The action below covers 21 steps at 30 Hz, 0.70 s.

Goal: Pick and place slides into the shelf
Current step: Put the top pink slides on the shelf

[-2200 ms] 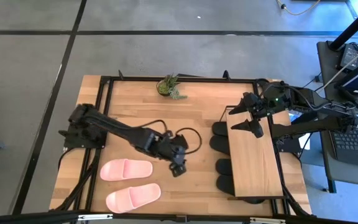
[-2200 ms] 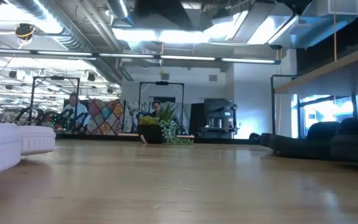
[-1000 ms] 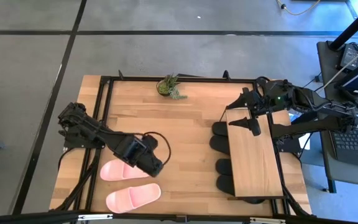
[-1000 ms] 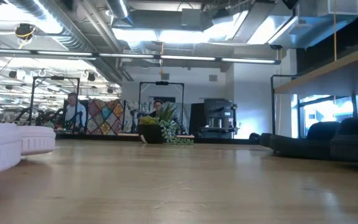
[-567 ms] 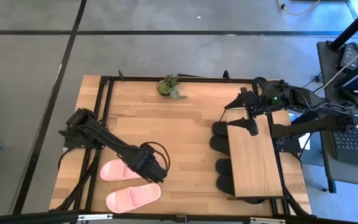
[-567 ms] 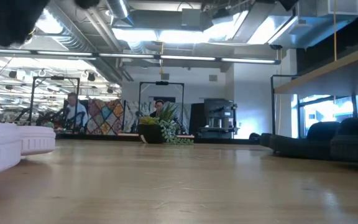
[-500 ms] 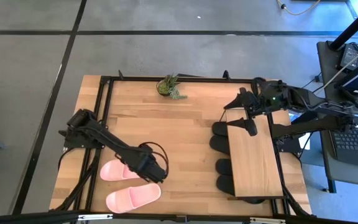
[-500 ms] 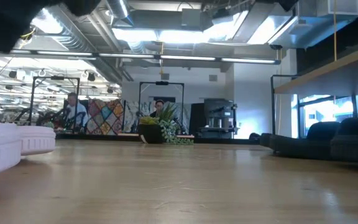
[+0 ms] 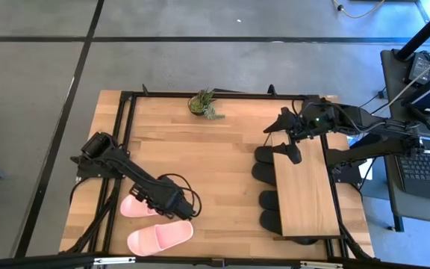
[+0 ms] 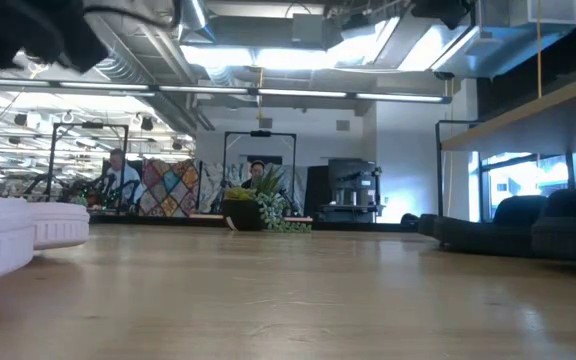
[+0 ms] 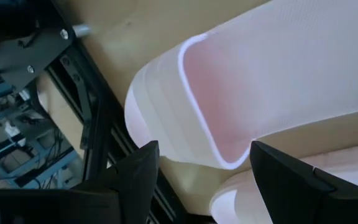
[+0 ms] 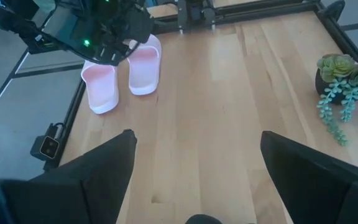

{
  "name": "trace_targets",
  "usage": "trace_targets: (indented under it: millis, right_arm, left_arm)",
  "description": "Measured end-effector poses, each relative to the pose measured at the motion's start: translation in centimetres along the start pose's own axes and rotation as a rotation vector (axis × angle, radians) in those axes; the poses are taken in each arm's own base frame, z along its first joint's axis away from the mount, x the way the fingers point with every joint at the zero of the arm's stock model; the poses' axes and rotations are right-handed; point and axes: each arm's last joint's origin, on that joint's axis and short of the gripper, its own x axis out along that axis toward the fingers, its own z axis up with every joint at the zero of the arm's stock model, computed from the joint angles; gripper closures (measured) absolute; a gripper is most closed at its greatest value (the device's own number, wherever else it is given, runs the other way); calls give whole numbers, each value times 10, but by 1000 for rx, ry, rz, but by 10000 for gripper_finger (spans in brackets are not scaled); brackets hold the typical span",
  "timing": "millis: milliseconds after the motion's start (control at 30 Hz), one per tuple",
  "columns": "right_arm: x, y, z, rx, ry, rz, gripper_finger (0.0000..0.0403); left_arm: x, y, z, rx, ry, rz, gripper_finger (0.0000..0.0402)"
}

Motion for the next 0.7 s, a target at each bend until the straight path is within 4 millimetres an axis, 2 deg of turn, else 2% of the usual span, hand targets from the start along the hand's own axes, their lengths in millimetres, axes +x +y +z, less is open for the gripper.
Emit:
trace_targets:
  millis: [400,600,700]
  right_arm:
    - [-1,0,1,-4,-11,1,60]
    - [-1,0,1,-24,-11,1,60]
    - [-1,0,1,-26,-11,1,60]
  left_arm:
    - [37,1,7,-3,23,53,159]
    - [48,4,9,2,47,82,160]
    - [49,2,9,29,62,62,174]
